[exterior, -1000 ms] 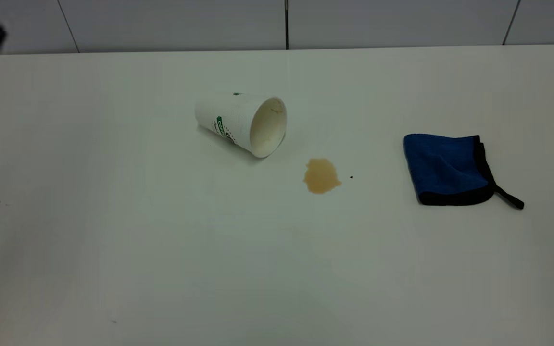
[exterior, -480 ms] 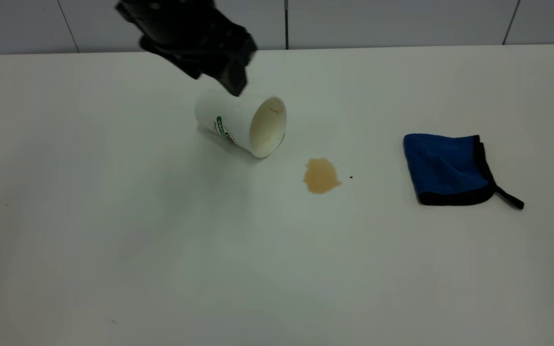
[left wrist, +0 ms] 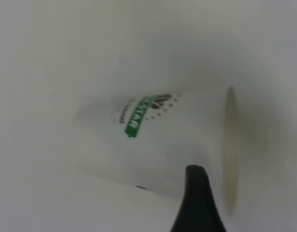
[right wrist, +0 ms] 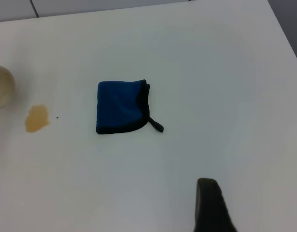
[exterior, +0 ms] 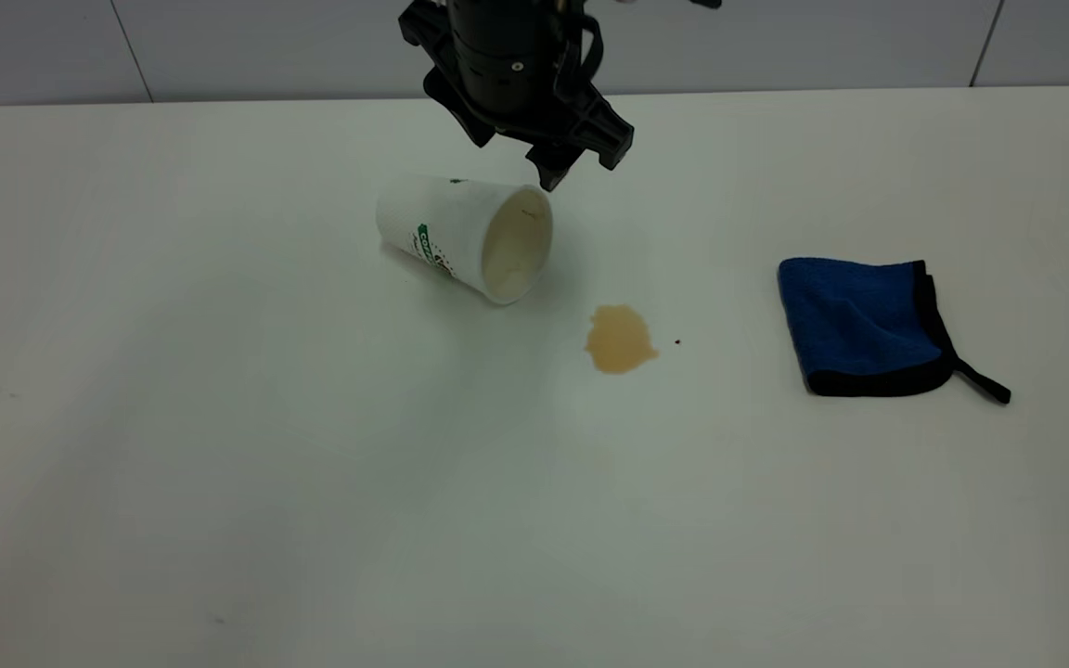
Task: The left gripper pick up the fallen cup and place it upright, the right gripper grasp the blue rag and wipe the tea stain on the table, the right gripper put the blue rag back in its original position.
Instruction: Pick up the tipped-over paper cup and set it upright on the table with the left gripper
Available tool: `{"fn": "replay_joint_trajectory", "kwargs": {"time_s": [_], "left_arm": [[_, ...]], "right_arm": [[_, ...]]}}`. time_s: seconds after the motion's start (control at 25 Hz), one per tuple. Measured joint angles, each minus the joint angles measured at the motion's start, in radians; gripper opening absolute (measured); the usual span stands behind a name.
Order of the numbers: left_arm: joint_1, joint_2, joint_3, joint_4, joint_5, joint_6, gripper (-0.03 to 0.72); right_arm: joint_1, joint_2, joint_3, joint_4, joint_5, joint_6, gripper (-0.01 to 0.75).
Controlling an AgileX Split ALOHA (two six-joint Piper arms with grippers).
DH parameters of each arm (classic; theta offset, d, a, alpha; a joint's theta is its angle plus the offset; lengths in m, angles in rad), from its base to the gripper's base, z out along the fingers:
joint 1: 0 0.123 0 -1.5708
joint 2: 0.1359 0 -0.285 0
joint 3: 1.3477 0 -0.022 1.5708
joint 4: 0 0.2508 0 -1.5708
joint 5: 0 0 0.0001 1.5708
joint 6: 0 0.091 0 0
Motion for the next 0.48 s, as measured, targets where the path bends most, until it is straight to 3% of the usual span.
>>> {"fn": "replay_joint_trajectory", "kwargs": {"time_s": [0.2, 0.48], "left_arm": [[-0.024, 0.058, -0.015, 0.196, 0.007, -0.175, 0.591], [-0.032, 0.109, -0.015, 0.287, -0.001, -0.243, 0.591]], "right_arm": [[0.000, 0.000, 0.000, 0.000, 0.000, 0.000, 0.491], [0.000, 0.000, 0.000, 0.000, 0.000, 0.000, 0.491]]}}
